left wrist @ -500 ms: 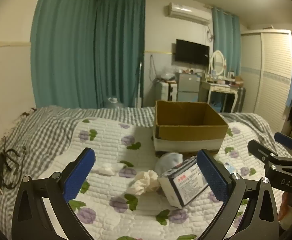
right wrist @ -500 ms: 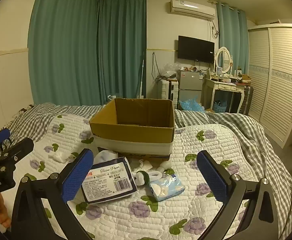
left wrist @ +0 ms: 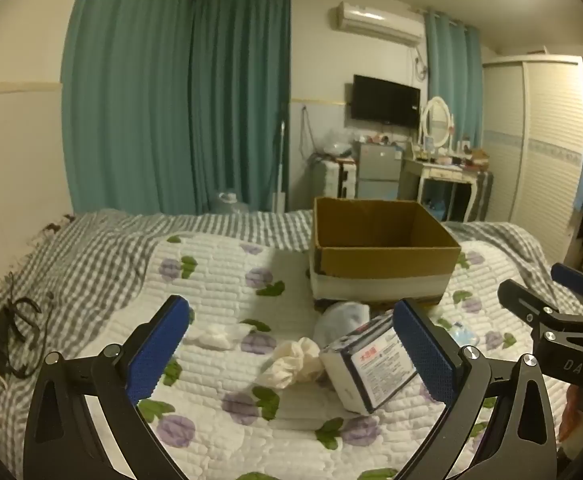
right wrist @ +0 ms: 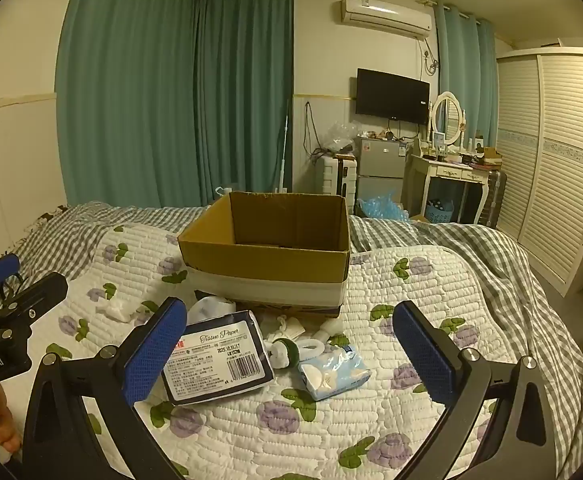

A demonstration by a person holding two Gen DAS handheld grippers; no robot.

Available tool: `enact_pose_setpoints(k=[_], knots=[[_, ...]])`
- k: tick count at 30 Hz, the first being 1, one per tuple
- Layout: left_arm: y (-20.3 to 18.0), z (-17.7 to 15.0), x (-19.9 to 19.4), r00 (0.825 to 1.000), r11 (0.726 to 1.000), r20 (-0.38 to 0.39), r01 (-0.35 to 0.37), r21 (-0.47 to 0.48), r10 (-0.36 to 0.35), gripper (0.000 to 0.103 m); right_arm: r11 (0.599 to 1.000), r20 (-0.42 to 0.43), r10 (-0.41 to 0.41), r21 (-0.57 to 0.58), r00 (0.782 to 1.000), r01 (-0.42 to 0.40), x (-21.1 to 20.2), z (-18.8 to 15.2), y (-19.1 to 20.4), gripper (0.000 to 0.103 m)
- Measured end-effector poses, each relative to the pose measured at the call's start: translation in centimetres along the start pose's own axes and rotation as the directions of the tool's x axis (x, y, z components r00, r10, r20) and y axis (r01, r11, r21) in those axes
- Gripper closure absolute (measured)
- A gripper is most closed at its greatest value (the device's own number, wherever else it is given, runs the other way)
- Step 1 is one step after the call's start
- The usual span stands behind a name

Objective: Organize soft objects

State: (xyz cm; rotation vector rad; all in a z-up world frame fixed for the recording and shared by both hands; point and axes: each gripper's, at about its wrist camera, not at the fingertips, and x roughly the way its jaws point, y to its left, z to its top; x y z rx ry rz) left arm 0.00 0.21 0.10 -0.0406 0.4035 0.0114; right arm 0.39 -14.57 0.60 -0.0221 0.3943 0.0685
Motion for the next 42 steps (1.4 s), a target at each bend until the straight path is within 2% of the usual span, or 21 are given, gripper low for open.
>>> enact_pose_setpoints(k=[7, 42], knots=[[-0.05, -0.25, 0.47, 1.000, 1.000, -0.005, -0.020, -0.001, 0.020, 0.000, 1.000, -0.002, -0.003, -0.003, 1.000, 0.003, -0.02, 0.14, 0.07, 0.000], [0.49, -0.48, 0.22, 1.000, 1.000, -0.010, -0.012, -0.011, 0.012, 0.000, 1.000, -0.023, -0.012, 0.002, 1.000, 0.012, 0.55, -0.43, -0.19, 0.000]])
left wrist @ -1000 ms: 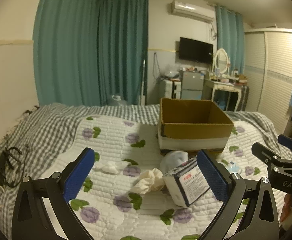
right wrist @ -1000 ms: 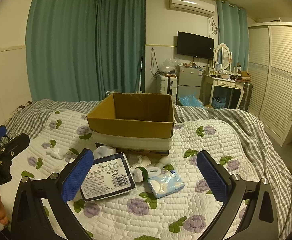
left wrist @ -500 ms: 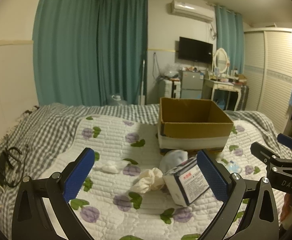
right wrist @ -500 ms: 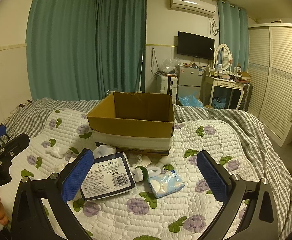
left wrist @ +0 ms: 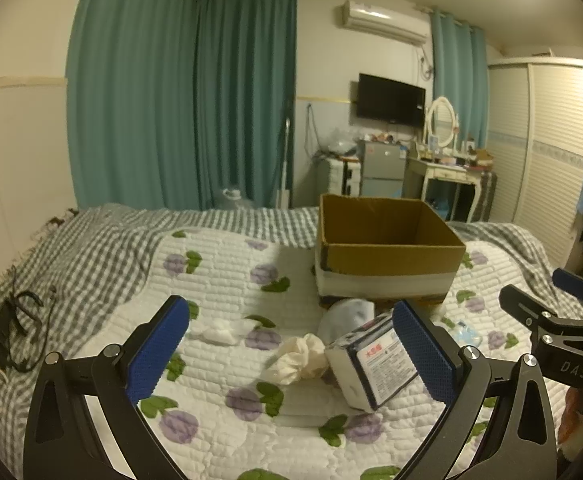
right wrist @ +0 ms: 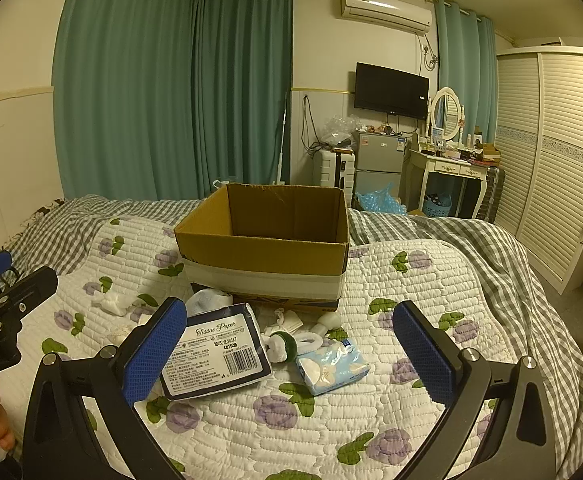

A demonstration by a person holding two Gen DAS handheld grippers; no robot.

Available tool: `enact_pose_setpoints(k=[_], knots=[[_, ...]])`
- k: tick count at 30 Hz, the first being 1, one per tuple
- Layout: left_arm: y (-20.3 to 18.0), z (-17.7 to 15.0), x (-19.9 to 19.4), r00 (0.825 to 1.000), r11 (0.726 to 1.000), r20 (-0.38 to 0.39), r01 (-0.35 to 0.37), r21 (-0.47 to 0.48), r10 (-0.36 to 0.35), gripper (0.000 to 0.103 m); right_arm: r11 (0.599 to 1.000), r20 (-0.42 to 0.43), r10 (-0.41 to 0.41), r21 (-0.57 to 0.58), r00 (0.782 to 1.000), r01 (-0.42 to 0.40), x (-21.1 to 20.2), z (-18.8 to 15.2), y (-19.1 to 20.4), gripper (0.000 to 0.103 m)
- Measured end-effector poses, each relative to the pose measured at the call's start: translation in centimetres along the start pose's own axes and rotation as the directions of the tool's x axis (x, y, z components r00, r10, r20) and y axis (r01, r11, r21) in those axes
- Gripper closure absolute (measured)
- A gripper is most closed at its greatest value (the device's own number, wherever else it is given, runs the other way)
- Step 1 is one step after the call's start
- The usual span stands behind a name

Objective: Organize soft objects

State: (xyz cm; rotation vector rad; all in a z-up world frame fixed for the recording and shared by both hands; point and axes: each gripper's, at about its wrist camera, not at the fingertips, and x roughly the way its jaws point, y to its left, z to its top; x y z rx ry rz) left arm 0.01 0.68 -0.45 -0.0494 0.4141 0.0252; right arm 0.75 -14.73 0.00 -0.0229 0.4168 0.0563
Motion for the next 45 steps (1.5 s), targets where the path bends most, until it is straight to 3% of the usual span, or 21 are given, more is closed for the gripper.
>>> enact_pose_setpoints(k=[40, 45], knots=[[0.7, 0.6, -0.4, 1.000, 1.000, -0.008, 0.018, -0.019, -0.018, 0.000, 0.999, -0.007, -0.008, -0.041, 1.000, 0.008, -0.1, 0.3, 1.0, 0.000], [2.6, 0.2, 0.9, 0.998, 0.999, -0.068, 0.017, -0.029, -0.019, 0.000, 0.998, -0.024, 0.007, -0.070, 1.000, -0.008, 0.3, 0.6, 2.2, 0.000]])
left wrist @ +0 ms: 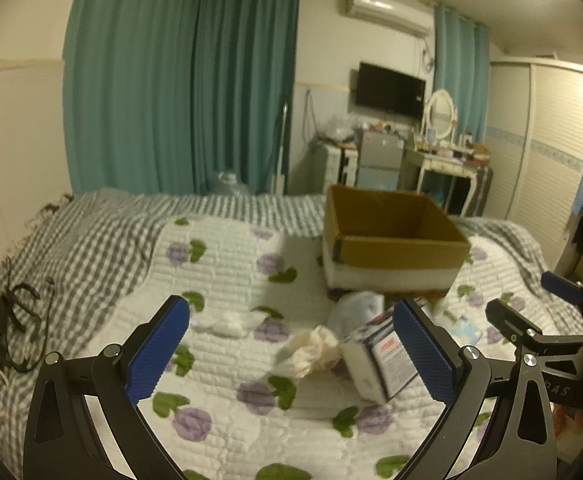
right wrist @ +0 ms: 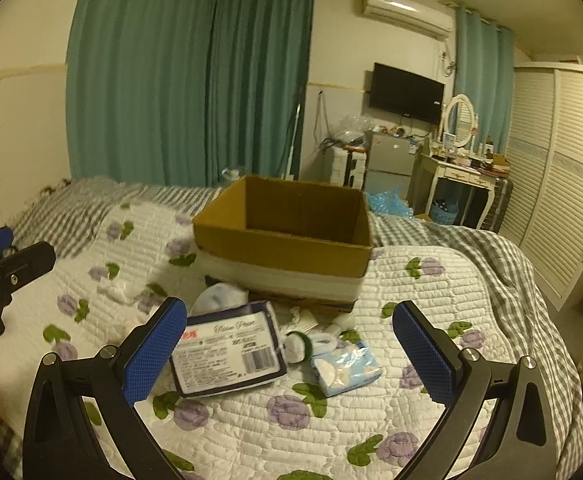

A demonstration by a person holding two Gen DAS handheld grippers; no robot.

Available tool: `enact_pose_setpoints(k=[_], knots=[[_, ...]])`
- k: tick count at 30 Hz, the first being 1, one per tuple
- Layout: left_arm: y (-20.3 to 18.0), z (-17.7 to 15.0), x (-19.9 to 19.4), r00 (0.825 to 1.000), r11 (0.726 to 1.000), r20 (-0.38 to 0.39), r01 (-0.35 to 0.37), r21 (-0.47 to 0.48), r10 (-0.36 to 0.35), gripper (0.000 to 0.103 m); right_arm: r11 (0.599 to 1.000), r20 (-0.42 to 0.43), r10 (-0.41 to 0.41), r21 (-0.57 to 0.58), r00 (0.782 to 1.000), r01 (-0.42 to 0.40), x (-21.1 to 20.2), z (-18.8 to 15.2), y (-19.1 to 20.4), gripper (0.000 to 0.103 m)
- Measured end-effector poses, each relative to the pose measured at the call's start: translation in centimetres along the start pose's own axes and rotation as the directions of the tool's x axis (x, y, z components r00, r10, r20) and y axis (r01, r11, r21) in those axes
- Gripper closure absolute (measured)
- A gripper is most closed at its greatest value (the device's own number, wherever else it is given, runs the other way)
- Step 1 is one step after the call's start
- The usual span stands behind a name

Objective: Organize soft objects
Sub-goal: 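Grasp the dark tissue pack with the right tool while the left grasps the lace cloth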

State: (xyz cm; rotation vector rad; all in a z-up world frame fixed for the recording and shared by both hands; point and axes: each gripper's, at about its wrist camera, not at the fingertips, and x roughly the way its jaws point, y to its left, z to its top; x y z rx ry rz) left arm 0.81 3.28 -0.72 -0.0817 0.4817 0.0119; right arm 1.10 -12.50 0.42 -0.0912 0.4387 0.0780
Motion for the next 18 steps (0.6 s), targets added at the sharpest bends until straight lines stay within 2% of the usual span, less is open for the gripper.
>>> enact_pose_setpoints(k=[3, 6, 12, 18], knots=[[1.3, -0.9, 1.5, 0.998, 1.000, -0.051, -0.025, -0.012, 0.024, 0.000, 0.999, -0.039, 0.012, -0.036, 0.999, -0.014, 1.3, -0.4, 1.4, 0.000], [2.1, -1.8, 2.8, 0.995, 0.999, -0.090, -0.043, -0.009, 0.042, 0.000, 0.996, -0.113, 0.052, -0.062, 0.992, -0.059, 3.6, -1.2, 3.1, 0.000], [3.6, -2.5, 5.0, 0.987, 0.998, -0.144, -0.066, -0.009, 0.064, 0.000, 0.986, -0.258, 0.100, -0.106, 0.961, -0.131, 9.0, -2.7, 7.3, 0.000], [4.2, -2.8, 6.5, 0.982, 0.997, -0.171, -0.081, -0.009, 0.079, 0.000, 0.977, -0.328, 0.082, -0.160, 0.941, -0.141, 12.3, -4.2, 10.0, 0.002]])
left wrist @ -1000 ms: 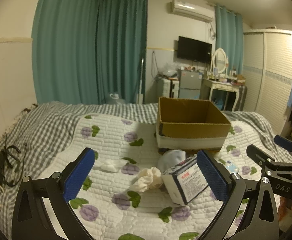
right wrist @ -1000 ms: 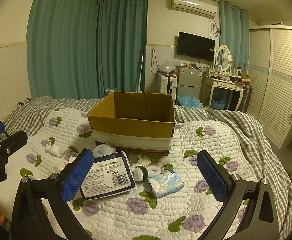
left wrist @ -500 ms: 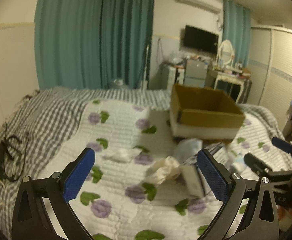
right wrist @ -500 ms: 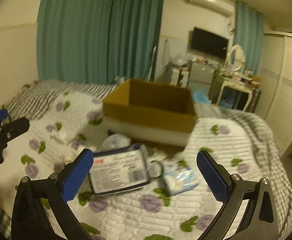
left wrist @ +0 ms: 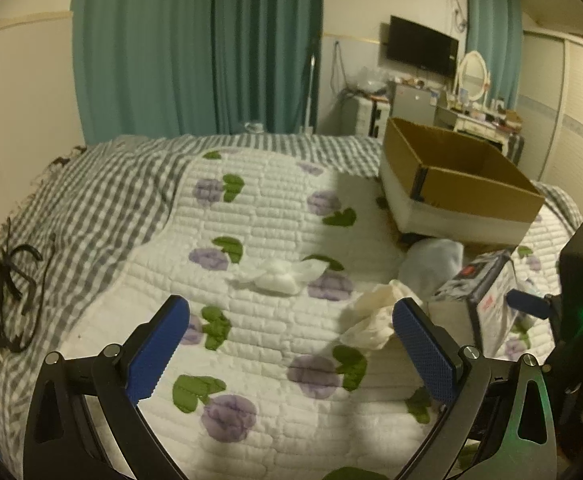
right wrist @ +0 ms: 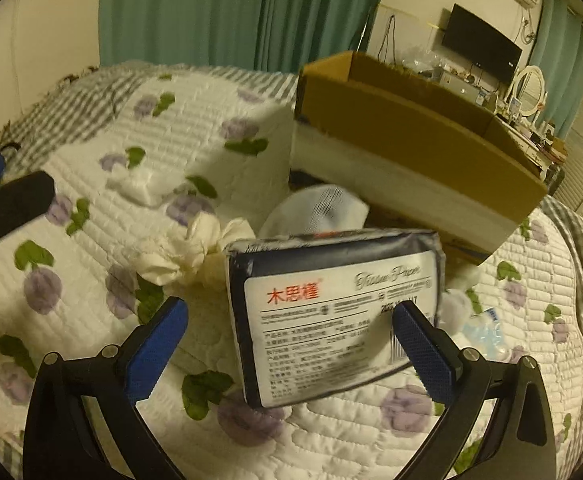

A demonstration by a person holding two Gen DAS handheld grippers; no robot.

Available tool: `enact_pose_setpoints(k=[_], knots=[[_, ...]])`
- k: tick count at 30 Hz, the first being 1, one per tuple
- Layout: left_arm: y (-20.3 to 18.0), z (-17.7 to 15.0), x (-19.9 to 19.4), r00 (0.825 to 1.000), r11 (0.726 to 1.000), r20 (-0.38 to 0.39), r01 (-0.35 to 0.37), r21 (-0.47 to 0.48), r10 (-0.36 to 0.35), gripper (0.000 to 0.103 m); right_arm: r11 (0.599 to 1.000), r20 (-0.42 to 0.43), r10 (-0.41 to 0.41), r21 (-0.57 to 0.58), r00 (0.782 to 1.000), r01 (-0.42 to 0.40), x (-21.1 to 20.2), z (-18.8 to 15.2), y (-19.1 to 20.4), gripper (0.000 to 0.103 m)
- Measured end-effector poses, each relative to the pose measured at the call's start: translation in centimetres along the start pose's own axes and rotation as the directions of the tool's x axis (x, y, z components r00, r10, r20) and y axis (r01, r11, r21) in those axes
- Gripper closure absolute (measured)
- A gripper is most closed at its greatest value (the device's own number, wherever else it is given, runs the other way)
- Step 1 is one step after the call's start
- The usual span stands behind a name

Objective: Organize soft objects
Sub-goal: 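Grasp the dark tissue pack with the right tool while the left grasps the lace cloth, then carry both held items over the box and open both tools to drop them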

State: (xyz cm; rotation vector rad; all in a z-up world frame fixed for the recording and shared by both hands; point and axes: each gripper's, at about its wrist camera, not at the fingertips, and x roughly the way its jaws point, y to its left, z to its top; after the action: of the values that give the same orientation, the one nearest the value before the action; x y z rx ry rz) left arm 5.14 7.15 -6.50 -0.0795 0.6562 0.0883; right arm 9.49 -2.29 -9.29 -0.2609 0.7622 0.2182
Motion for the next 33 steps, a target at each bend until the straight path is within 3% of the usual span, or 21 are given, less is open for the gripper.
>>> enact_pose_setpoints(k=[6, 8, 11, 17, 21, 24, 25, 30, 33], knots=[[-0.7, -0.1, 1.0, 1.000, 1.000, -0.022, -0.002, 0.027, 0.003, 0.000, 0.997, -0.030, -0.075, -0.024, 0.997, 0.075, 1.7, -0.5, 0.1, 0.030], [-1.2, -0.1, 1.1, 1.000, 0.999, -0.026, 0.000, 0.040, 0.002, 0.000, 0.999, -0.030, -0.052, 0.005, 0.998, 0.052, 1.6, -0.5, -0.6, 0.048], [-1.8, -0.2, 1.1, 1.000, 0.998, -0.027, 0.009, 0.058, -0.007, 0.000, 0.999, -0.014, -0.033, 0.020, 0.999, 0.033, 0.9, -0.3, -1.0, 0.059], [-3.7, 0.3, 1.8, 0.999, 0.995, -0.050, 0.026, 0.094, -0.021, 0.000, 0.996, 0.102, -0.010, 0.088, 0.995, 0.001, -3.0, 0.6, -2.7, 0.062], [-5.0, 0.4, 3.2, 0.996, 0.994, -0.072, 0.055, 0.098, -0.048, 0.001, 0.992, 0.187, -0.067, 0.115, 0.980, 0.046, -5.8, 1.2, -4.2, 0.062], [-5.9, -0.3, 5.3, 0.993, 0.993, -0.116, 0.048, 0.106, -0.035, 0.003, 0.987, 0.198, -0.125, 0.125, 0.972, 0.101, -6.2, 1.4, -5.1, 0.062], [-6.1, -0.5, 6.0, 0.991, 0.993, -0.130, 0.051, 0.107, -0.037, 0.010, 0.984, 0.186, -0.140, 0.131, 0.972, 0.117, -5.8, 1.3, -5.5, 0.062], [-6.8, -1.3, 9.1, 0.981, 0.992, -0.186, 0.075, 0.105, -0.055, 0.016, 0.981, 0.126, -0.152, 0.143, 0.980, 0.133, -3.6, 0.9, -6.4, 0.062], [-7.4, -1.6, 10.5, 0.967, 0.987, -0.230, 0.135, 0.092, -0.111, 0.041, 0.981, 0.120, -0.151, 0.144, 0.981, 0.133, -3.2, 0.6, -6.8, 0.062]])
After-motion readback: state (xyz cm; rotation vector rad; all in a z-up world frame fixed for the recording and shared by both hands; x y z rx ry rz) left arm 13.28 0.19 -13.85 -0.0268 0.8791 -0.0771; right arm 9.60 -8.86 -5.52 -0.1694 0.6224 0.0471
